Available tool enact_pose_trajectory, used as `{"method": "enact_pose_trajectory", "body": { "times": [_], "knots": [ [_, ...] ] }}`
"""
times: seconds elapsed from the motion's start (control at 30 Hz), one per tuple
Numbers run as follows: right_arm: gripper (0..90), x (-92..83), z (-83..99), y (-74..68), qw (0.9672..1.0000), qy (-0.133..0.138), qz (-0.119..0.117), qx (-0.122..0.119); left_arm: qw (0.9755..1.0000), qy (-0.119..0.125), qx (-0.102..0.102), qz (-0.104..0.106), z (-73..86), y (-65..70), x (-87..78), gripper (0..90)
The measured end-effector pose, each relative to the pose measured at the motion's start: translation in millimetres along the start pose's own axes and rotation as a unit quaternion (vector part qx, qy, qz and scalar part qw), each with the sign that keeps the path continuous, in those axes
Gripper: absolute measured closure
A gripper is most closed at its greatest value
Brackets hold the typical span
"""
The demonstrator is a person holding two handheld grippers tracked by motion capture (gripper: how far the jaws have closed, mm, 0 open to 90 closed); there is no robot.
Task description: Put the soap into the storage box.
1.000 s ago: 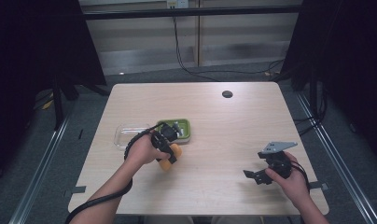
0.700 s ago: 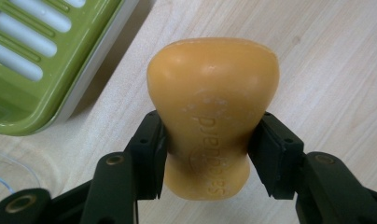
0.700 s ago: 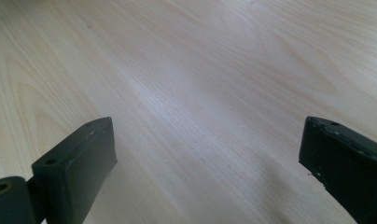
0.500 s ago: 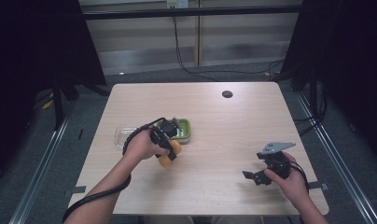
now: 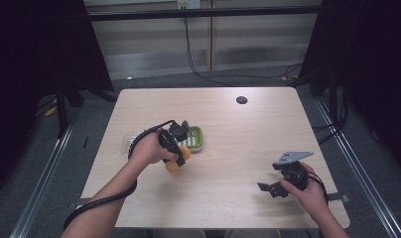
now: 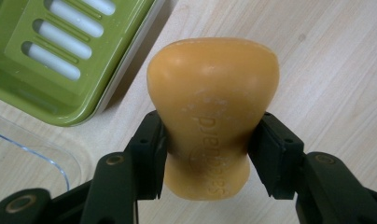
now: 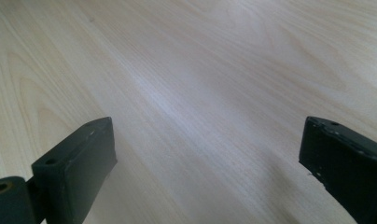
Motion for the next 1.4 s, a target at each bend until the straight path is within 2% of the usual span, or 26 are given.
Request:
{"method": "enact_pose_trajectory", "body": {
  "times": [0.13, 0.2, 0.23, 0.47, 0.6, 0.67, 0.73, 0.8, 0.83, 0.9, 0.93, 1.0, 1.03, 1.2, 1.27, 1.37, 1.4],
  "knots": [
    [3.3, -0.2, 0.0, -0.2, 1.0000, 0.004, -0.003, 0.005, 0.9998, -0.011, 0.014, -0.005, -2.2, -4.8, -3.7, 49.3],
    [3.3, -0.5, 0.1, 0.3, 1.0000, 0.004, -0.002, 0.005, 0.9999, -0.009, 0.007, -0.005, -3.4, -5.4, -5.7, 49.3],
    [3.3, -0.6, 0.3, 0.5, 1.0000, 0.003, -0.001, 0.004, 0.9998, -0.013, 0.013, -0.005, -3.7, -6.6, -7.0, 49.3],
    [3.3, -0.5, 0.4, 0.3, 1.0000, 0.004, -0.002, 0.006, 0.9998, -0.013, 0.014, -0.007, -4.9, -11.3, -9.4, 49.3],
    [3.3, -0.5, 0.5, 0.7, 1.0000, 0.003, -0.001, 0.004, 0.9994, -0.017, 0.029, -0.006, -6.2, -13.0, -9.8, 49.3],
    [3.3, -0.7, 0.5, 0.6, 1.0000, 0.005, -0.001, 0.005, 0.9997, -0.014, 0.018, -0.005, -6.9, -13.0, -10.1, 49.3],
    [3.3, -0.8, 0.5, 0.7, 1.0000, 0.007, -0.003, 0.005, 0.9994, -0.018, 0.027, -0.008, -8.7, -15.0, -11.8, 49.3],
    [3.3, -0.8, 0.5, 0.4, 0.9999, 0.008, -0.002, 0.007, 0.9997, -0.013, 0.020, -0.007, -9.1, -14.4, -11.7, 49.3],
    [3.3, -0.8, 0.6, 0.5, 0.9999, 0.008, -0.002, 0.007, 0.9994, -0.018, 0.028, -0.008, -10.2, -15.8, -12.8, 49.3],
    [3.3, -0.6, 0.6, 0.4, 0.9999, 0.008, -0.003, 0.006, 0.9995, -0.017, 0.024, -0.008, -11.6, -15.3, -13.5, 49.3],
    [3.3, -0.7, 0.5, 0.3, 0.9999, 0.008, -0.003, 0.006, 0.9992, -0.023, 0.031, -0.008, -13.6, -16.5, -14.7, 49.3],
    [3.3, -0.8, 0.5, 0.3, 0.9999, 0.008, -0.003, 0.006, 0.9993, -0.022, 0.030, -0.009, -14.4, -16.4, -15.0, 49.3],
    [3.3, -0.8, 0.5, 0.3, 0.9999, 0.008, -0.003, 0.006, 0.9989, -0.026, 0.037, -0.009, -15.5, -17.3, -16.0, 49.3],
    [3.3, 0.0, 0.8, -0.4, 1.0000, 0.005, -0.003, 0.008, 0.9992, -0.025, 0.032, -0.006, -19.2, -18.7, -18.4, 49.3],
    [3.3, 0.7, 0.7, -0.3, 1.0000, 0.006, -0.003, 0.005, 0.9988, -0.027, 0.040, -0.006, -20.4, -20.3, -19.4, 49.3],
    [3.3, 1.2, 0.5, -0.3, 1.0000, 0.006, -0.007, 0.001, 0.9989, -0.026, 0.037, -0.007, -21.3, -20.7, -19.7, 49.3],
    [3.3, 1.5, 0.4, -0.7, 0.9999, 0.007, -0.009, 0.002, 0.9986, -0.030, 0.042, -0.009, -22.6, -21.8, -20.0, 49.3]
  ]
}}
Point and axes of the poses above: each handheld gripper's, and its own axes: x roughly forward along the jaws, z roughly out of its underside, y roughly to its right, the point moved 1 cm from there along x, roughly forward along the jaws, and after that the axes turned 7 degrees about -z, right-handed, at the moved point
